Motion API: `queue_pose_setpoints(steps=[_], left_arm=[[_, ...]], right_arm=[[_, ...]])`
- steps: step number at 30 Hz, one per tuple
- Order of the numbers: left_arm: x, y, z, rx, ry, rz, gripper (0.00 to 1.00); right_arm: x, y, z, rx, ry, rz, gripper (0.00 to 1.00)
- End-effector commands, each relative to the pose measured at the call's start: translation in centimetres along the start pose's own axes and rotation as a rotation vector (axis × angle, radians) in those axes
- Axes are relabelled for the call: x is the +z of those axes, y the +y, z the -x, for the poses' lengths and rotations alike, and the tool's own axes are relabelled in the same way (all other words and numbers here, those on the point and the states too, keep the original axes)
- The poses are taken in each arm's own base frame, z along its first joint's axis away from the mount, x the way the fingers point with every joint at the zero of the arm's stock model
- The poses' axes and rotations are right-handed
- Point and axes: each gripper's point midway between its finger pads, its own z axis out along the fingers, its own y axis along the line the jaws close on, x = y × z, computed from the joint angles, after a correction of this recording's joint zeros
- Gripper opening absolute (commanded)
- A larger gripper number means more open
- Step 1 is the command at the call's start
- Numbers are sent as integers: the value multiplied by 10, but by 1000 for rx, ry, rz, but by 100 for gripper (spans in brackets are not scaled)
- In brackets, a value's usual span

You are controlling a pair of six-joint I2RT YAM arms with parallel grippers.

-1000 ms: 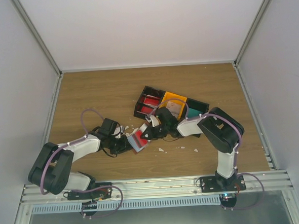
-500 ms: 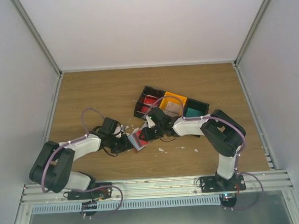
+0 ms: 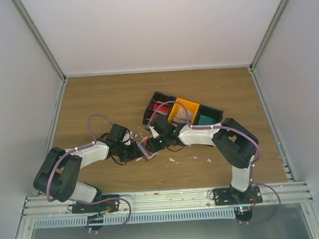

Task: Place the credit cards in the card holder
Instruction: Insert the credit card into the card holder.

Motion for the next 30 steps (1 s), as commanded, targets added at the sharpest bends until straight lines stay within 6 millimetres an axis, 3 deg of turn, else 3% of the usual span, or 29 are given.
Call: queue_pose_setpoints(steps=[1, 7, 9, 14, 18, 23, 30], left_arm=[[9, 31, -3, -1, -1, 131, 12], [8, 31, -1, 7, -4, 134, 12], [8, 31, -2, 7, -4, 137, 12], [2, 28, -1, 9, -14, 134, 13], [-7, 19, 0, 18, -36, 110, 16], [-20, 3, 4, 31, -78, 56, 18], [-28, -19, 14, 61, -118, -31, 20]], right_arm=[[17, -3, -27, -99, 116, -63, 44], [19, -5, -28, -129, 130, -94, 45], [14, -8, -23, -117, 115, -121, 50], [-12, -13, 2, -60, 14, -180, 64], [-42, -15, 24, -25, -88, -209, 68], [-54, -55, 23, 53, -95, -330, 66], [-44, -82, 11, 20, -32, -430, 62]])
